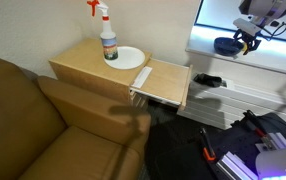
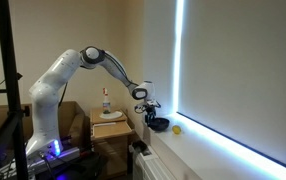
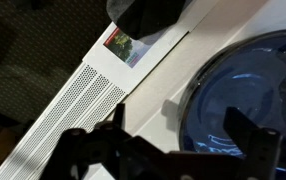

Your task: Remove the blue bowl from the window sill and place it on the nightstand shelf

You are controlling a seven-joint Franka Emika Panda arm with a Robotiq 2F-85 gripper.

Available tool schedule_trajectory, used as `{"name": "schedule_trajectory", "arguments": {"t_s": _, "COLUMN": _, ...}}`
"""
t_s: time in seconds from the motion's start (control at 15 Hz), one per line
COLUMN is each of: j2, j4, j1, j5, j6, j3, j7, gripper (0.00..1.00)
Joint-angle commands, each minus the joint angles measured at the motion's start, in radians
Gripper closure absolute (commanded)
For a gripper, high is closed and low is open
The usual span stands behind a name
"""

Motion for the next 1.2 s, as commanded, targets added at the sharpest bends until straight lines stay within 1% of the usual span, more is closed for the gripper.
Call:
{"name": "schedule_trajectory", "arguments": {"t_s": 0.0, "j2": 0.022, "j4": 0.024, "j1": -0.007, "j5": -0.013, "j6": -0.002, "j3": 0.007, "j7": 0.025, "gripper": 0.0}}
{"name": "schedule_trajectory", "arguments": {"t_s": 0.13, "j2": 0.045, "j4": 0.045, "j1": -0.017, "j5": -0.004, "j6": 0.001, "j3": 0.014, "j7": 0.023, "gripper": 0.0}}
{"name": "schedule_trajectory", "arguments": {"t_s": 0.27, "j2": 0.095, "j4": 0.076, "j1": -0.024, "j5": 0.01, "j6": 0.021, "j3": 0.012, "j7": 0.062, "gripper": 0.0}}
{"name": "schedule_trajectory", "arguments": {"t_s": 0.33, "j2": 0.101, "j4": 0.078, "j1": -0.028, "j5": 0.017, "j6": 0.031, "j3": 0.013, "j7": 0.077, "gripper": 0.0}}
{"name": "schedule_trajectory", "arguments": {"t_s": 0.4, "j2": 0.061, "j4": 0.046, "j1": -0.015, "j5": -0.008, "j6": 0.011, "j3": 0.007, "j7": 0.062, "gripper": 0.0}}
{"name": "schedule_trajectory", "arguments": {"t_s": 0.47, "j2": 0.074, "j4": 0.051, "j1": -0.017, "j5": -0.007, "j6": 0.017, "j3": 0.007, "j7": 0.072, "gripper": 0.0}}
{"name": "schedule_trajectory", "arguments": {"t_s": 0.53, "j2": 0.078, "j4": 0.054, "j1": -0.019, "j5": -0.006, "j6": 0.029, "j3": 0.008, "j7": 0.071, "gripper": 0.25}}
{"name": "schedule_trajectory", "arguments": {"t_s": 0.6, "j2": 0.079, "j4": 0.058, "j1": -0.022, "j5": -0.004, "j6": 0.022, "j3": 0.012, "j7": 0.069, "gripper": 0.26}}
{"name": "schedule_trajectory", "arguments": {"t_s": 0.73, "j2": 0.074, "j4": 0.058, "j1": -0.029, "j5": 0.002, "j6": 0.019, "j3": 0.023, "j7": 0.056, "gripper": 0.4}}
{"name": "schedule_trajectory", "arguments": {"t_s": 0.8, "j2": 0.076, "j4": 0.058, "j1": -0.023, "j5": -0.002, "j6": 0.021, "j3": 0.019, "j7": 0.064, "gripper": 0.48}}
{"name": "schedule_trajectory", "arguments": {"t_s": 0.87, "j2": 0.074, "j4": 0.055, "j1": -0.027, "j5": 0.003, "j6": 0.022, "j3": 0.025, "j7": 0.058, "gripper": 0.54}}
{"name": "schedule_trajectory", "arguments": {"t_s": 0.93, "j2": 0.074, "j4": 0.055, "j1": -0.029, "j5": 0.006, "j6": 0.021, "j3": 0.029, "j7": 0.057, "gripper": 0.62}}
{"name": "schedule_trajectory", "arguments": {"t_s": 1.0, "j2": 0.077, "j4": 0.055, "j1": -0.031, "j5": 0.008, "j6": 0.019, "j3": 0.03, "j7": 0.058, "gripper": 0.68}}
{"name": "schedule_trajectory", "arguments": {"t_s": 1.13, "j2": 0.08, "j4": 0.058, "j1": -0.034, "j5": 0.012, "j6": 0.016, "j3": 0.028, "j7": 0.067, "gripper": 0.82}}
